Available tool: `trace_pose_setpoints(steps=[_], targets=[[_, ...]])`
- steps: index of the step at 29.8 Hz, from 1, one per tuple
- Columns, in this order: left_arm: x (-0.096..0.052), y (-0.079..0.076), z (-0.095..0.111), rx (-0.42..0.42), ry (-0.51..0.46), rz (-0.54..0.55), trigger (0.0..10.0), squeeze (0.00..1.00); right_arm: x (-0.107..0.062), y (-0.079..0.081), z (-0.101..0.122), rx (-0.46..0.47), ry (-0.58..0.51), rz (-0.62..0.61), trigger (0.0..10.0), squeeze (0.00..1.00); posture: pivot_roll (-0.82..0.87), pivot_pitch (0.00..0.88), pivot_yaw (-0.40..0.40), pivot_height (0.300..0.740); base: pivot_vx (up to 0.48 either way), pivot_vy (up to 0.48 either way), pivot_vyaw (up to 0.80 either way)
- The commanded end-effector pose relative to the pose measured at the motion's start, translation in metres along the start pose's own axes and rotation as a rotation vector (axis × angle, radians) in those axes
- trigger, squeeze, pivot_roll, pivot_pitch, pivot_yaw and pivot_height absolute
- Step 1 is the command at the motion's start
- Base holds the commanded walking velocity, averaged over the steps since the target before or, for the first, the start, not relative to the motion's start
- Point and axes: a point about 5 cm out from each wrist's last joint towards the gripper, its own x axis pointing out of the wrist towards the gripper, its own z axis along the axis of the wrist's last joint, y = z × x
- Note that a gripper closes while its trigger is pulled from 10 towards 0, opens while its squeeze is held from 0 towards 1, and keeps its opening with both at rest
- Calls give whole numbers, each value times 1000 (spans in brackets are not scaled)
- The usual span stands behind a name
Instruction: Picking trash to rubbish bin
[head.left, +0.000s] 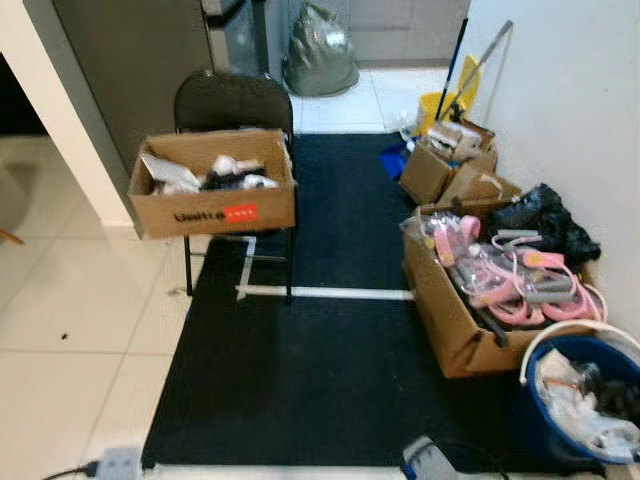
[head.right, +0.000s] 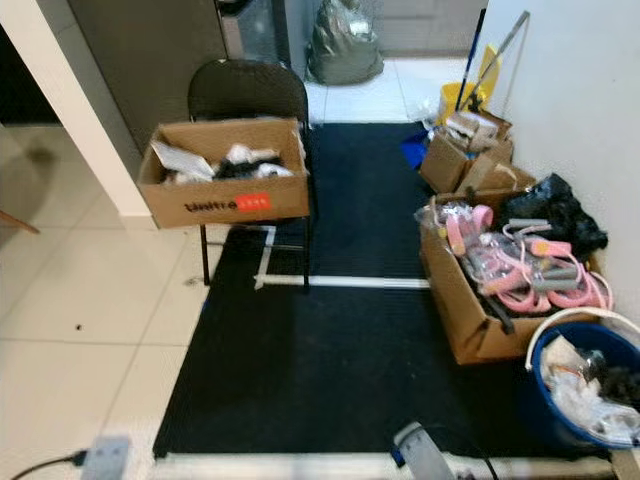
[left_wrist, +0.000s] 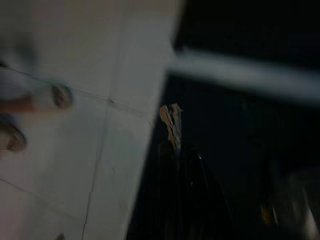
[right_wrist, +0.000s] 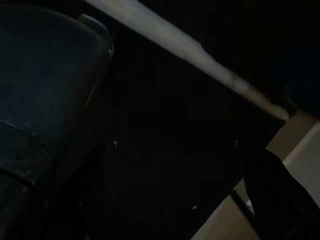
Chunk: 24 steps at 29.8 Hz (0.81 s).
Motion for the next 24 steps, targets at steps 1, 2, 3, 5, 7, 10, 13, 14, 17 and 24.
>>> trace_pose_setpoints(steps=[1, 2, 3, 5, 7, 10, 13, 14, 17, 24], targets=[[2, 8, 19, -23, -69, 34, 10000, 0, 0, 7, 9, -7, -31, 33, 10000, 0, 60, 15, 79, 740, 480, 0, 0], [3, 11, 28, -33, -100, 43, 10000, 0, 1, 7, 10, -8, -32, 33, 10000, 0, 60, 14, 79, 740, 480, 0, 0], [3, 13, 36, -40, -126, 50, 10000, 0, 1, 7, 10, -8, -33, 33, 10000, 0, 60, 14, 79, 740, 480, 0, 0], [4, 16, 48, -49, -162, 59, 10000, 0, 1, 7, 11, -9, -35, 32, 10000, 0, 60, 14, 79, 740, 480, 0, 0], [4, 18, 63, -63, -210, 67, 10000, 0, 1, 7, 13, -9, -38, 31, 10000, 0, 58, 15, 83, 740, 480, 0, 0], [3, 12, 90, -73, -302, 54, 10000, 0, 1, 7, 14, -7, -40, 32, 10000, 0, 56, 16, 86, 740, 480, 0, 0], [1, 4, 112, -65, -387, 33, 10000, 0, 1, 9, 13, -5, -38, 35, 10000, 0, 56, 18, 87, 740, 480, 0, 0], [1, 4, 112, -65, -387, 33, 10000, 0, 1, 9, 13, -5, -38, 35, 10000, 0, 56, 18, 87, 740, 480, 0, 0], [-2, -2, 131, -53, -461, 13, 10000, 0, 1, 11, 11, -5, -33, 39, 10000, 0, 56, 21, 89, 740, 480, 0, 0], [-18, -5, 181, -67, -682, -39, 10000, 0, 1, 15, 8, -9, -29, 42, 10000, 0, 58, 26, 84, 740, 480, 0, 0]])
